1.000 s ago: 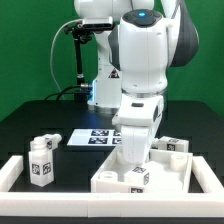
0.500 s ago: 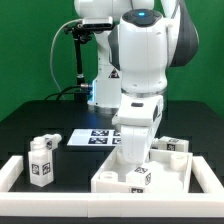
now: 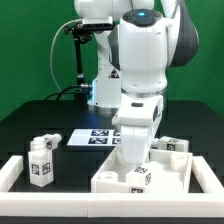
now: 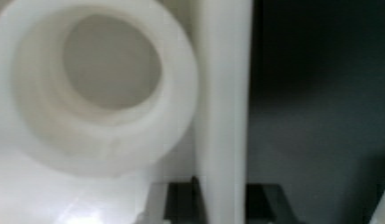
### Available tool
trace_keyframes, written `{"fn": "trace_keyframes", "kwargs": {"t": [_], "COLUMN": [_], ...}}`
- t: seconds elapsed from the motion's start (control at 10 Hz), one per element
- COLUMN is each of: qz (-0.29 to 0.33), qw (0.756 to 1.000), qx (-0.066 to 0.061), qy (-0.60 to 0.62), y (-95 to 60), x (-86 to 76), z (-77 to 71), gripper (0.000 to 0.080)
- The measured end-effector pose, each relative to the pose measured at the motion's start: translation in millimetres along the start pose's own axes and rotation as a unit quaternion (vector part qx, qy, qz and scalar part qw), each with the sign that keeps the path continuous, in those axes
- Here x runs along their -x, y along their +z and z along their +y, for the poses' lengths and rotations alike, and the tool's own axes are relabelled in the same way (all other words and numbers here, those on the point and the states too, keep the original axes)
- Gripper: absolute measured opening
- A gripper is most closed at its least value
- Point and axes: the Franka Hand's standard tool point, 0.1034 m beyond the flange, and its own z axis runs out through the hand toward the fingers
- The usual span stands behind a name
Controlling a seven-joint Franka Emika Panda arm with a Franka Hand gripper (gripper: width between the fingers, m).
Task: Assemble one leg
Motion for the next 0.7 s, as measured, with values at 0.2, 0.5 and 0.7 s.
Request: {"fn": "trace_keyframes", "kwargs": {"t": [0.2,0.5,0.7], "qz": [0.002,0.0,-0.019], "qw": [0.998,0.993,0.993], "qx": [0.005,-0.008,-0.01], "qy": [-0.064,-0.121,-0.118], "y": [-3.2,-3.9,-6.6], "x": [3.4,-0.1,-2.8], "z": [9.5,18.9,18.7], "gripper": [0.0065,0.0065,0.0066]}}
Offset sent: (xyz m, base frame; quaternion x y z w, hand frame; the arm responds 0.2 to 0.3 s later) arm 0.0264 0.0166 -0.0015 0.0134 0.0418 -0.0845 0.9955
